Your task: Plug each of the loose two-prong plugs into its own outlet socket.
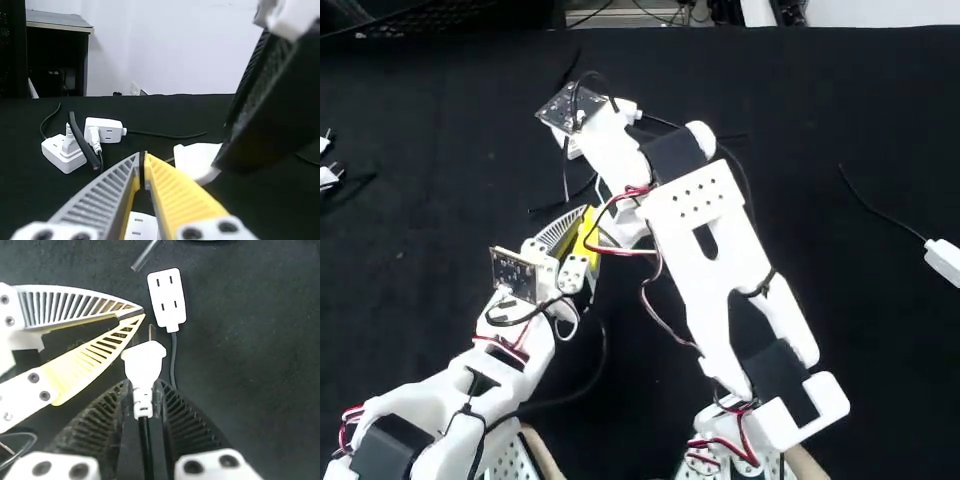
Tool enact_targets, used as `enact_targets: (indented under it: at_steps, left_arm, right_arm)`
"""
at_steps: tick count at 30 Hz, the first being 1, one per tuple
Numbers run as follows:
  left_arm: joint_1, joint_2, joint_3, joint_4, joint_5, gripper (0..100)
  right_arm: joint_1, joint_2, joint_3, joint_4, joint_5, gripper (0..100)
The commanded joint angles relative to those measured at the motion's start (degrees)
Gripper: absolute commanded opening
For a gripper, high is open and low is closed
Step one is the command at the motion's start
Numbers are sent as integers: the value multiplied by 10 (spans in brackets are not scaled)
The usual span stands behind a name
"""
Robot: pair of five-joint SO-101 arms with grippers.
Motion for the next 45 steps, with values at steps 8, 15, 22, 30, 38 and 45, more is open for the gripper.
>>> enact_targets:
  at_steps: [8, 15, 22, 30, 38, 45]
  left_arm:
    - [-1, -8, 0, -1, -4, 32]
    - [-121, -8, 18, -1, -1, 32]
    - [-143, -8, 15, -1, 1, 30]
    - [-36, -3, 15, 3, -3, 30]
    - [-33, -2, 17, 4, -3, 30]
    - [-33, -2, 17, 4, 1, 33]
  right_arm:
    - [-8, -23, -7, -6, -68, 12]
    - [-4, -22, -8, -2, -115, 12]
    - [-15, 10, -13, 36, -107, 12]
    - [-64, 42, -10, 47, -94, 12]
    - [-110, 42, -15, 47, -113, 12]
    - [-108, -26, -18, 46, -122, 12]
